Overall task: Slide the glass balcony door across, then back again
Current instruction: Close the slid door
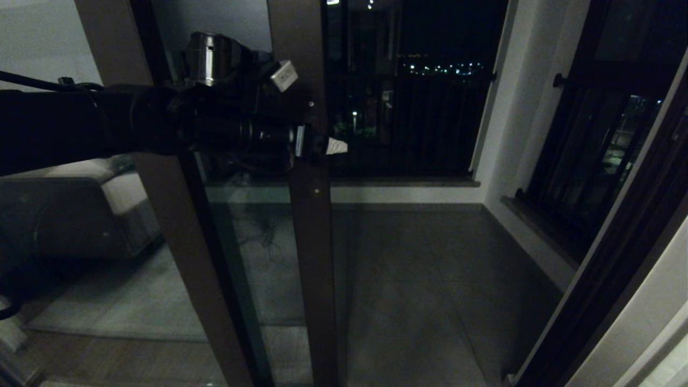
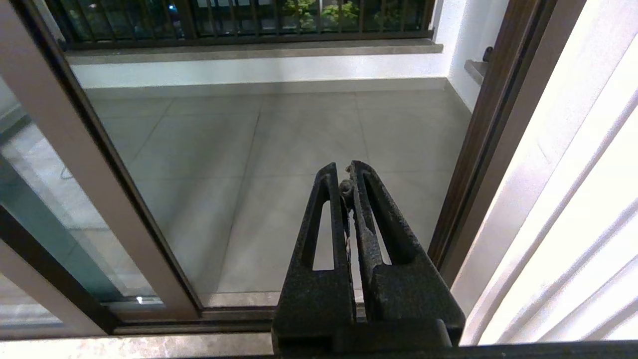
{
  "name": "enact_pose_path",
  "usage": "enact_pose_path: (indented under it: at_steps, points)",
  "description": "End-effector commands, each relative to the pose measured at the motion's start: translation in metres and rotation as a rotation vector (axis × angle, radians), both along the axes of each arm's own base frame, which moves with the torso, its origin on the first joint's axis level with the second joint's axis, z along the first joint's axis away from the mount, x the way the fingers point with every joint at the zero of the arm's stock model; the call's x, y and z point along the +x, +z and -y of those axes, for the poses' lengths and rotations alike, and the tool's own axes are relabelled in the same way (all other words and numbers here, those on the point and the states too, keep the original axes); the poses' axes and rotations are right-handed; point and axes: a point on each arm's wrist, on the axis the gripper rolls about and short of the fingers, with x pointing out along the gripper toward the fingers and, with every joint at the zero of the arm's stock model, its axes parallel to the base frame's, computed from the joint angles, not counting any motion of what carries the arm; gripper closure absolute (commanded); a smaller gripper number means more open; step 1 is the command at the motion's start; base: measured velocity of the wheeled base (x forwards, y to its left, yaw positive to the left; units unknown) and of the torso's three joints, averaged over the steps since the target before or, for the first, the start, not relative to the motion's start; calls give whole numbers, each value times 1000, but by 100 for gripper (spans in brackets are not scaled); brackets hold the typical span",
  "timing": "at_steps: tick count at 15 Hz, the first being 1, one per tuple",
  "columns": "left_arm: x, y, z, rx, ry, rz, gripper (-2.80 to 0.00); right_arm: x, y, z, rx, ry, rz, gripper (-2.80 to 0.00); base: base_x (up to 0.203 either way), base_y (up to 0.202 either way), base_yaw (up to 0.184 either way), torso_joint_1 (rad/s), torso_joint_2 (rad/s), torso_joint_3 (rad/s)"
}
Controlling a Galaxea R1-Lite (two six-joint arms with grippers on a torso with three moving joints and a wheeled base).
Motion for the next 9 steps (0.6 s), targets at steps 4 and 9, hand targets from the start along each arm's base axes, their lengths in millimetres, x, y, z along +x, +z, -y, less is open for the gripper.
enact_pose_path:
  at_steps: [4,9]
  points:
    - [4,-6,19,12,3,-1,-280,0,0,0,0,1,-2,0,0,0,0,0,0,0]
    - [4,-9,33,13,-24,1,-280,0,0,0,0,1,-2,0,0,0,0,0,0,0]
